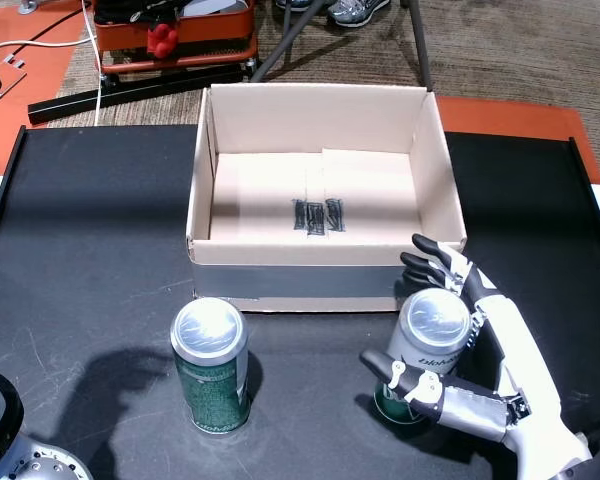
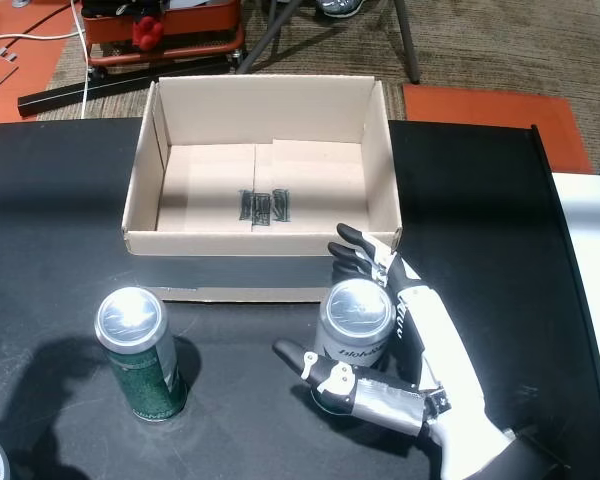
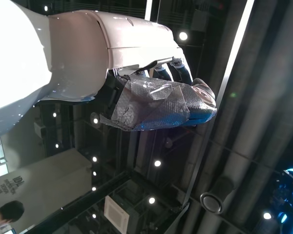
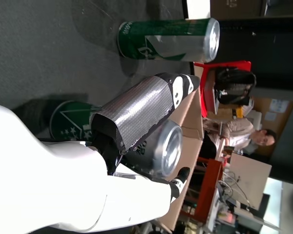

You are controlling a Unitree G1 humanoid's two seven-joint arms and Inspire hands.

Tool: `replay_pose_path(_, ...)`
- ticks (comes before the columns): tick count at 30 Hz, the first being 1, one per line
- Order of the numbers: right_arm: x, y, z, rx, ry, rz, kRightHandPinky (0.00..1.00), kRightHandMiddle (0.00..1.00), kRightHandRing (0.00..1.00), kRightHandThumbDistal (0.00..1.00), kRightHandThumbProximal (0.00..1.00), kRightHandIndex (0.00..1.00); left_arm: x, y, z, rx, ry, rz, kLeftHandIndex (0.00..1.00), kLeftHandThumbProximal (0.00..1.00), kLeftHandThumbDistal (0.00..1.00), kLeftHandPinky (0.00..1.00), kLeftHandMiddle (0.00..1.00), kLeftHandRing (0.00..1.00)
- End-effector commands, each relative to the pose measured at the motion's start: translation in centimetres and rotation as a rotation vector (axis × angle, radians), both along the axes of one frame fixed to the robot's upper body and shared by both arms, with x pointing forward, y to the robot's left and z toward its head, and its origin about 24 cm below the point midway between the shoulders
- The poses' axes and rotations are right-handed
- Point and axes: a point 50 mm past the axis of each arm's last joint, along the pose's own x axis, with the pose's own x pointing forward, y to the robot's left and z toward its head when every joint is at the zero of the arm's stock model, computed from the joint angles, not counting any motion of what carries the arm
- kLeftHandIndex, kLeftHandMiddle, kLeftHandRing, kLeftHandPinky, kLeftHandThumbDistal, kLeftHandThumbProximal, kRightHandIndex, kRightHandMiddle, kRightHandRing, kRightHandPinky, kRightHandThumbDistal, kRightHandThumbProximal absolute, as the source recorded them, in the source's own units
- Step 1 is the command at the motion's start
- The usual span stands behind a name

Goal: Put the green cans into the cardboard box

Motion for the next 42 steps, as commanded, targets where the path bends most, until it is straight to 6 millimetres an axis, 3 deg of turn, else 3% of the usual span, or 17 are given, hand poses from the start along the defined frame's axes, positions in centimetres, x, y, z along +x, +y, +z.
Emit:
replay_pose_path(1,0.1,0.2,-0.3,0.011,0.009,0.016,0.92,0.85,0.88,1.00,0.22,0.83,-1.0,-1.7,-1.7,-0.100,0.062,-0.032,0.65,0.79,0.06,0.84,0.73,0.83)
replay_pose_path(8,0.0,0.2,-1.5,0.028,0.075,0.024,0.92,0.86,0.89,1.00,0.23,0.85,-1.1,-1.6,-1.8,-0.104,0.070,-0.044,0.65,0.76,0.06,0.83,0.72,0.82)
replay_pose_path(12,0.1,0.1,-2.0,0.021,0.093,0.022,0.93,0.86,0.89,0.99,0.22,0.85,-1.1,-1.5,-1.7,-0.094,0.064,-0.013,0.64,0.81,0.07,0.84,0.72,0.83)
replay_pose_path(17,0.2,0.0,-2.5,0.016,0.119,0.009,0.92,0.85,0.88,1.00,0.22,0.85,-1.1,-1.6,-1.7,-0.104,0.066,-0.040,0.64,0.77,0.07,0.83,0.72,0.82)
replay_pose_path(42,0.3,-0.1,-3.4,0.046,0.178,-0.038,0.89,0.72,0.83,0.97,0.17,0.70,-1.1,-1.6,-1.8,-0.115,0.054,-0.073,0.66,0.77,0.07,0.84,0.73,0.82)
